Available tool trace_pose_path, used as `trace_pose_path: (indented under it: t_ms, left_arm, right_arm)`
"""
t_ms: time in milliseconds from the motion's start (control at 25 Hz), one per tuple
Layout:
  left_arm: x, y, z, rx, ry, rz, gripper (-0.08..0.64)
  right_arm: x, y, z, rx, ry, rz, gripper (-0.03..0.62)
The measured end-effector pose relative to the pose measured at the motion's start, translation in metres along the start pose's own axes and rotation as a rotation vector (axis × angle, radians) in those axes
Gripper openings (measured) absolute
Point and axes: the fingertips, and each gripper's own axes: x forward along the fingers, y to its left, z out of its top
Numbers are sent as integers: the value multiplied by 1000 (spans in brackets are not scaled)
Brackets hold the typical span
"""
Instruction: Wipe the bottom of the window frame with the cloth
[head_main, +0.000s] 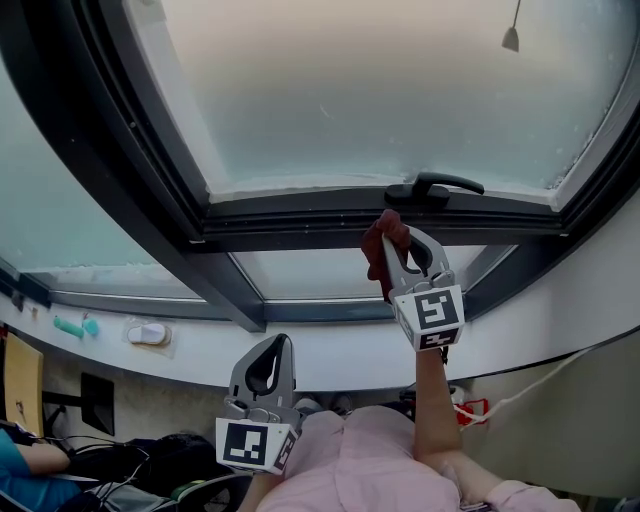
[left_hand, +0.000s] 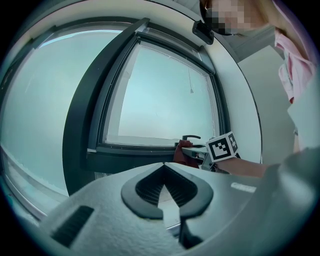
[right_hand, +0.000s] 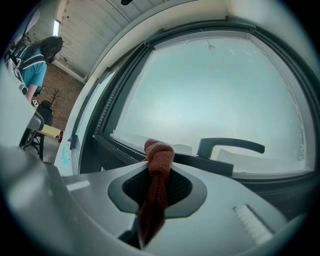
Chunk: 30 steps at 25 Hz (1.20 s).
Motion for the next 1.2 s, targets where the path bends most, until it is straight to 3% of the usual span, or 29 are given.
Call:
trace_pose_path:
  t_ms: [1200]
  left_arm:
    - [11,-22,-2,12,13,-56,-5]
  right_arm:
    - [-24,-46,-12,22,-1,-103,63]
